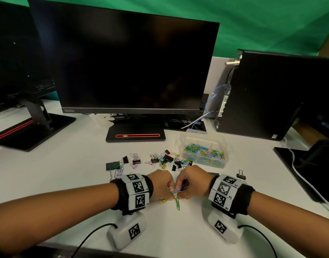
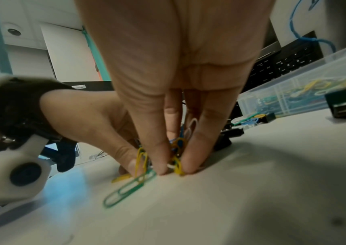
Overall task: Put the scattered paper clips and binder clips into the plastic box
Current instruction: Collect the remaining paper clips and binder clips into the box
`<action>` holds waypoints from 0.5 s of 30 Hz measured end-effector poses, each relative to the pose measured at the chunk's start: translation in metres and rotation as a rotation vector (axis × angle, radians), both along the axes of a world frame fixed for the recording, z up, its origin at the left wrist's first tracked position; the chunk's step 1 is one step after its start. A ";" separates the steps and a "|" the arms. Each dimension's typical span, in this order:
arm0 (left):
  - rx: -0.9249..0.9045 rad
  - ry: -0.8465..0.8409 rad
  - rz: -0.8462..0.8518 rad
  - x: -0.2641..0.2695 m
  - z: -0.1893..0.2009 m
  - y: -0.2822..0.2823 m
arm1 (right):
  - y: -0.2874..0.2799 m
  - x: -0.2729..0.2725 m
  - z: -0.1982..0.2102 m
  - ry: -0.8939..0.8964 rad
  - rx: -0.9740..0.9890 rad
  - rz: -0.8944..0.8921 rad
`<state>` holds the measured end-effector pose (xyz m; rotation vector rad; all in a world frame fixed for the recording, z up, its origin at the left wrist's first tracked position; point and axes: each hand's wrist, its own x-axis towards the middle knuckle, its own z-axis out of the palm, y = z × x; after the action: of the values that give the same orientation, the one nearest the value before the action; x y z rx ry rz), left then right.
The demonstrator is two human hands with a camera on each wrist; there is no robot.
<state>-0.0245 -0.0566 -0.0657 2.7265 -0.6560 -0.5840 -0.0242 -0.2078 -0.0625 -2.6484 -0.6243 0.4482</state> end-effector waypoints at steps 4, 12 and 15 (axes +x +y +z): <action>0.040 -0.016 -0.044 0.003 0.004 -0.001 | -0.007 0.005 0.004 0.065 0.041 -0.037; 0.200 -0.002 -0.103 0.010 0.004 0.000 | -0.032 0.031 0.029 0.080 0.177 -0.247; 0.242 0.006 -0.121 0.011 0.003 -0.002 | -0.046 0.050 0.041 0.027 0.256 -0.380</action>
<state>-0.0138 -0.0591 -0.0625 2.9205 -0.8013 -0.7437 0.0262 -0.2540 -0.0220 -2.4315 -0.1473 0.2705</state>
